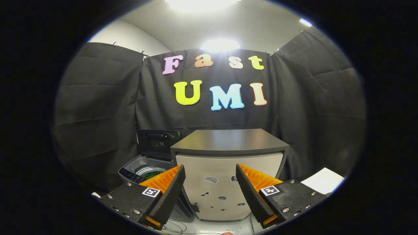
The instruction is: Put the clothes into the washing machine and then close the washing machine lid.
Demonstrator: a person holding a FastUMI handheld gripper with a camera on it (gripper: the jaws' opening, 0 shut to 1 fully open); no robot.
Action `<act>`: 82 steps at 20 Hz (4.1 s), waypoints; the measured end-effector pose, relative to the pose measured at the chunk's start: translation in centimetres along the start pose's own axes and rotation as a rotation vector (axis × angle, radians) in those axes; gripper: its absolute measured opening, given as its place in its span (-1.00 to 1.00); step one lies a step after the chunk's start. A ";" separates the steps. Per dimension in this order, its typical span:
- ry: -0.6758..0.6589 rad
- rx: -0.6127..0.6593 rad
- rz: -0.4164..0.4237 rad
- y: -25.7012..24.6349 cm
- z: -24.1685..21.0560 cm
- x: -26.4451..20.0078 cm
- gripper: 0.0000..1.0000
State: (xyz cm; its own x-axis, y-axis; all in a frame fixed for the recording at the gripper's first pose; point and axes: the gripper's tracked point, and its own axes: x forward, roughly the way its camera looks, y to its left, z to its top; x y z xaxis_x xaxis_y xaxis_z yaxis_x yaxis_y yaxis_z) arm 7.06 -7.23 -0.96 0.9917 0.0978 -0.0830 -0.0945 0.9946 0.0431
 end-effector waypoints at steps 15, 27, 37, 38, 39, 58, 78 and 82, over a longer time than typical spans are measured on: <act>0.002 -0.003 0.038 1.3 -0.3 1.3 0.92; -0.024 -0.011 0.054 2.9 0.4 2.0 0.92; -0.039 -0.014 0.047 3.1 0.8 1.2 0.91; -0.044 -0.011 0.054 3.4 1.0 1.2 0.91; -0.049 -0.005 0.067 4.0 1.4 1.2 0.91; -0.143 -0.015 0.185 29.8 13.4 30.6 0.91; 0.326 0.020 0.052 36.4 -0.3 48.0 0.94; 0.228 0.007 0.075 37.0 -1.6 42.9 0.91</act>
State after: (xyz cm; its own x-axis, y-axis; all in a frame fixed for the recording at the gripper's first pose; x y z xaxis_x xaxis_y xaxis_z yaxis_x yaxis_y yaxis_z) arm 45.95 33.86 -4.50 0.9365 0.1776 -0.3022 -0.1660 0.9841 0.0640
